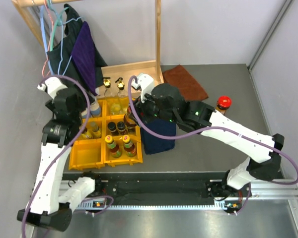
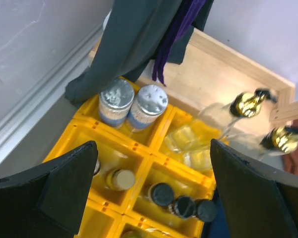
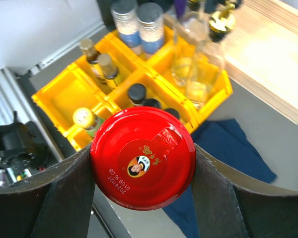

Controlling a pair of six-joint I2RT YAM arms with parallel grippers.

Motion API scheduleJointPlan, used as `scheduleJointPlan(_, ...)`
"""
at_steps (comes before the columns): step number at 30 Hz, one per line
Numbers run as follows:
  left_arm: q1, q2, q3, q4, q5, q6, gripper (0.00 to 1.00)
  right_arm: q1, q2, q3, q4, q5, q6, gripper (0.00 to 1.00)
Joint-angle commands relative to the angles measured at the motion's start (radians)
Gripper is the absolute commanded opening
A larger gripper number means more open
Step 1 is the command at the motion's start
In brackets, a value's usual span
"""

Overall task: Organize the condiment bottles
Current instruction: Place the bottle in the storage box.

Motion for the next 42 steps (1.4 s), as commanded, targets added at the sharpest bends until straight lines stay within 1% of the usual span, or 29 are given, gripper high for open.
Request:
scheduleJointPlan(1, 0.164, 0.088, 0.086, 0.095, 0.167, -0.035, 0.99, 0.006, -0.015, 0.098, 0.211, -0.090, -0.018, 0.00)
scheduleJointPlan(2, 0.216, 0.099, 0.088, 0.104, 0.219, -0.041, 0.99, 0.006, -0.014, 0.096, 0.226, -0.104, -0.015, 0.00)
scheduleJointPlan(3, 0.306, 0.108, 0.094, 0.110, 0.320, -0.049, 0.99, 0.008, -0.015, 0.093, 0.234, -0.126, -0.012, 0.00)
scheduleJointPlan(5, 0.388, 0.126, 0.093, 0.127, 0.395, -0.078, 0.99, 0.011, -0.009, 0.090, 0.252, -0.149, -0.009, 0.00)
scheduleJointPlan(6, 0.456, 0.131, 0.090, 0.127, 0.429, -0.086, 0.99, 0.020, -0.003, 0.098, 0.262, -0.167, -0.012, 0.00)
scheduleJointPlan(7, 0.487, 0.131, 0.086, 0.129, 0.490, -0.094, 0.99, 0.031, 0.018, 0.107, 0.260, -0.170, -0.021, 0.00)
scheduleJointPlan(8, 0.529, 0.128, 0.080, 0.129, 0.506, -0.094, 0.99, 0.041, 0.031, 0.118, 0.257, -0.170, -0.047, 0.00)
scheduleJointPlan(10, 0.558, 0.099, 0.047, 0.133, 0.529, -0.094, 0.99, 0.075, 0.066, 0.167, 0.242, -0.170, -0.073, 0.00)
scheduleJointPlan(13, 0.600, 0.059, -0.004, 0.121, 0.520, -0.098, 0.99, 0.104, 0.152, 0.248, 0.223, -0.186, -0.108, 0.00)
scheduleJointPlan(15, 0.647, 0.027, -0.044, 0.113, 0.544, -0.100, 0.99, 0.114, 0.219, 0.314, 0.213, -0.195, -0.118, 0.00)
scheduleJointPlan(18, 0.698, -0.013, -0.085, 0.110, 0.577, -0.101, 0.99, 0.132, 0.302, 0.391, 0.196, -0.247, -0.127, 0.00)
scheduleJointPlan(21, 0.730, -0.028, -0.090, 0.089, 0.587, -0.110, 0.99, 0.158, 0.372, 0.449, 0.183, -0.252, -0.173, 0.00)
scheduleJointPlan(24, 0.762, -0.036, -0.099, 0.089, 0.613, -0.126, 0.99, 0.169, 0.426, 0.469, 0.183, -0.287, -0.179, 0.00)
scheduleJointPlan(28, 0.801, -0.030, -0.101, 0.075, 0.575, -0.144, 0.99, 0.169, 0.478, 0.461, 0.205, -0.316, -0.191, 0.00)
scheduleJointPlan(33, 0.870, -0.033, -0.140, 0.087, 0.569, -0.184, 0.99, 0.167, 0.538, 0.471, 0.249, -0.360, -0.217, 0.00)
scheduleJointPlan(37, 0.916, -0.028, -0.164, 0.089, 0.595, -0.202, 0.99, 0.170, 0.592, 0.498, 0.275, -0.390, -0.227, 0.00)
scheduleJointPlan(38, 0.929, -0.028, -0.168, 0.093, 0.621, -0.206, 0.99, 0.169, 0.613, 0.507, 0.282, -0.394, -0.227, 0.00)
scheduleJointPlan(42, 0.940, -0.022, -0.180, 0.112, 0.638, -0.216, 0.99, 0.169, 0.650, 0.507, 0.317, -0.406, -0.228, 0.00)
